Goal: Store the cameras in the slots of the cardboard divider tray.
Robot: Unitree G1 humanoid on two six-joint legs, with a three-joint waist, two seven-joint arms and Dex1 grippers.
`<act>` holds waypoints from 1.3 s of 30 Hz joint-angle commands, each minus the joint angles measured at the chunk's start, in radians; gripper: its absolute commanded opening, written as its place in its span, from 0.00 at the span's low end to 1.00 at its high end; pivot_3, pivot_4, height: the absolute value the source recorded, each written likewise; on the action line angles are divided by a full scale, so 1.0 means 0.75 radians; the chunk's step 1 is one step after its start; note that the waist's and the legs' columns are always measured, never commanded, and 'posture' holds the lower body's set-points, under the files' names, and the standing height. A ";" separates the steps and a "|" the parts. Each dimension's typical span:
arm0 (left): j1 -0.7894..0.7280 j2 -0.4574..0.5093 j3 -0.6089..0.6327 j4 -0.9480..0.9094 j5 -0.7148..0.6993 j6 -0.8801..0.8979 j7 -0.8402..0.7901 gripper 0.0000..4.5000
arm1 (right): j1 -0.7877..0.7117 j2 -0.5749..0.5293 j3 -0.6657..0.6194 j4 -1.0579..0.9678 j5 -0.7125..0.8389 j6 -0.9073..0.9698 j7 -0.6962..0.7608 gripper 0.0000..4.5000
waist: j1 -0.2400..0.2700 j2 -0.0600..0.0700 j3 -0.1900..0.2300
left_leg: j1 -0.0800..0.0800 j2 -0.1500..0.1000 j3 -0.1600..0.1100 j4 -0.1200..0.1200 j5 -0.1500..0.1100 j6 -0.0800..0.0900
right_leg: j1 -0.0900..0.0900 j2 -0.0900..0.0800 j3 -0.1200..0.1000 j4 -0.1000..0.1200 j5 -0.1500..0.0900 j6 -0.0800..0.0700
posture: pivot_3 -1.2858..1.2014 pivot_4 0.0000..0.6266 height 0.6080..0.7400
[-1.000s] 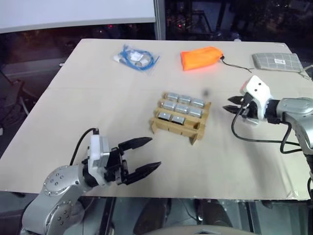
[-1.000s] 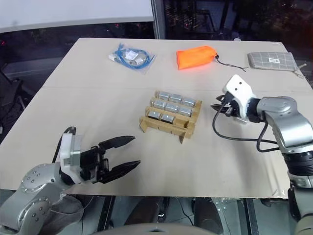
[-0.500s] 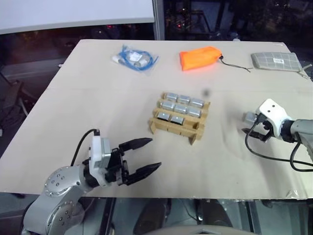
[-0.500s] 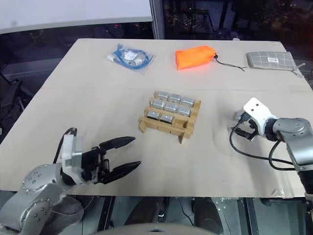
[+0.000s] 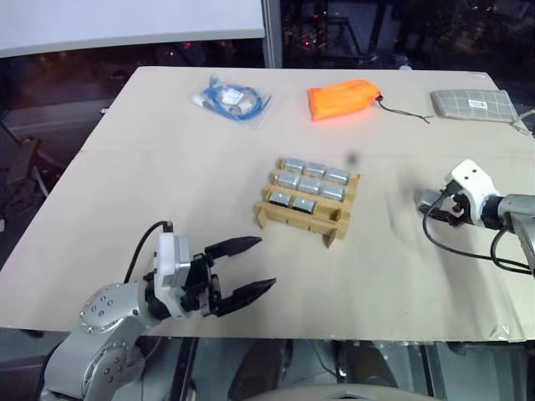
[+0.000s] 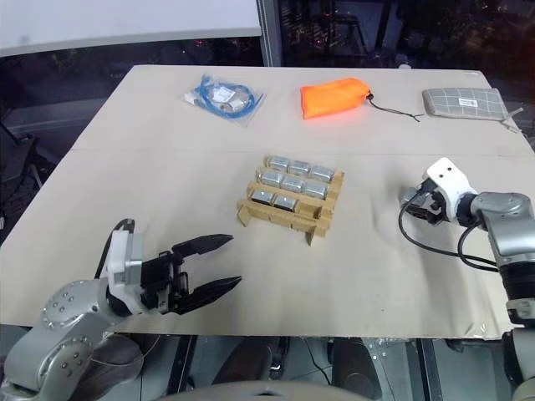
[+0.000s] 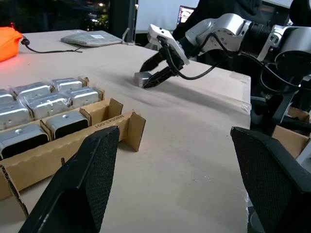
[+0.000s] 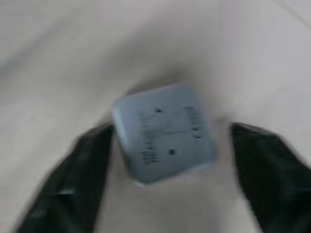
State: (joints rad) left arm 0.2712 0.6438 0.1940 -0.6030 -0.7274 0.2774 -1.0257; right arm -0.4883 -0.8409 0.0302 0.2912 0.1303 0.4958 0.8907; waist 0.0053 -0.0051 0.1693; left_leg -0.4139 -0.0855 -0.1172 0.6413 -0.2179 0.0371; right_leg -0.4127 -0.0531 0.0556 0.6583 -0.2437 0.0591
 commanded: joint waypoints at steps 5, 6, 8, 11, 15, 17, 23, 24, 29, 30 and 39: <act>-0.117 -0.035 0.015 -0.077 -0.117 0.164 0.284 0.85 | 0.036 -0.012 -0.069 -0.215 0.061 -0.037 0.058 0.42 | -0.005 -0.001 -0.001 | 0.001 0.000 0.000 0.001 0.000 0.000 | 0.001 0.000 0.000 0.001 0.000 0.000 | 0.52 0.24 1.00; -0.158 -0.045 0.018 -0.085 -0.152 0.203 0.346 0.85 | 0.051 -0.013 -0.091 -0.289 0.100 -0.030 0.080 0.42 | -0.005 0.000 0.000 | 0.000 0.000 0.000 0.001 0.000 0.000 | 0.000 0.000 0.000 0.002 0.000 0.000 | 0.52 0.24 1.00; -0.262 -0.029 0.017 -0.091 -0.296 0.354 0.488 0.85 | 0.078 -0.017 -0.117 -0.473 0.149 -0.034 0.094 0.42 | -0.004 0.000 0.000 | 0.000 0.000 -0.001 0.001 0.000 0.000 | -0.001 0.000 0.000 0.003 0.000 0.000 | 0.52 0.24 1.00; -0.453 0.052 -0.002 -0.066 -0.582 0.627 0.740 0.85 | 0.090 0.004 -0.086 -0.761 0.139 -0.047 0.041 0.42 | -0.004 0.000 0.000 | -0.001 0.000 -0.002 0.003 0.000 0.000 | -0.001 0.000 -0.001 0.004 0.000 0.001 | 0.52 0.24 1.00; -0.705 0.114 -0.080 0.077 -0.989 0.864 1.063 0.85 | 0.110 0.051 -0.006 -1.039 0.121 -0.051 -0.004 0.42 | -0.004 -0.001 0.000 | -0.001 0.000 -0.005 0.005 0.000 0.000 | 0.000 0.001 -0.003 0.005 0.000 0.001 | 0.52 0.24 1.00; -0.839 0.084 -0.150 0.166 -1.177 0.896 1.225 0.85 | 0.107 0.090 0.052 -1.153 0.100 -0.057 -0.041 0.42 | -0.001 -0.002 0.000 | -0.001 -0.001 -0.005 0.006 0.000 -0.001 | 0.001 0.000 -0.003 0.005 0.000 0.001 | 0.52 0.24 1.00; -1.048 0.002 -0.267 0.322 -1.371 0.927 1.448 0.85 | 0.075 0.180 0.162 -1.308 0.059 0.003 -0.127 0.42 | 0.010 -0.002 0.000 | -0.002 -0.002 -0.005 0.009 0.003 -0.006 | 0.000 0.000 -0.003 0.006 0.000 0.001 | 0.52 0.24 1.00; -1.068 -0.005 -0.275 0.336 -1.385 0.930 1.460 0.85 | 0.073 0.189 0.174 -1.319 0.056 0.011 -0.136 0.42 | 0.009 -0.002 0.000 | -0.002 -0.002 -0.005 0.009 0.003 -0.006 | 0.000 0.000 -0.003 0.006 0.000 0.001 | 0.52 0.24 1.00; -1.126 -0.013 -0.291 0.369 -1.375 0.963 1.452 0.85 | 0.052 0.233 0.210 -1.342 0.045 0.052 -0.177 0.42 | 0.009 -0.002 0.000 | -0.002 -0.002 -0.005 0.009 0.004 -0.007 | 0.000 0.001 -0.003 0.006 0.000 0.001 | 0.52 0.24 1.00; -1.134 -0.014 -0.291 0.378 -1.377 0.966 1.455 0.85 | 0.053 0.234 0.208 -1.345 0.042 0.053 -0.180 0.42 | 0.009 -0.002 0.000 | -0.002 -0.002 -0.005 0.009 0.004 -0.007 | 0.000 0.001 -0.003 0.006 0.000 0.001 | 0.52 0.24 1.00; -1.133 0.022 -0.253 0.383 -1.342 1.001 1.370 0.85 | 0.058 0.251 0.144 -1.350 0.112 0.100 -0.184 0.42 | 0.010 -0.002 0.000 | -0.002 -0.002 -0.005 0.009 0.004 -0.007 | 0.000 0.001 -0.003 0.006 0.000 0.001 | 0.52 0.24 1.00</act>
State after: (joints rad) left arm -0.5766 0.6447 -0.0314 -0.2960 -1.7351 1.0244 0.0359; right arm -0.4241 -0.6551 0.1812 -0.6827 0.1914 0.5704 0.7582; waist 0.0125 -0.0066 0.1692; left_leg -0.4154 -0.0870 -0.1207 0.6478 -0.2150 0.0321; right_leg -0.4130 -0.0525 0.0535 0.6629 -0.2435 0.0596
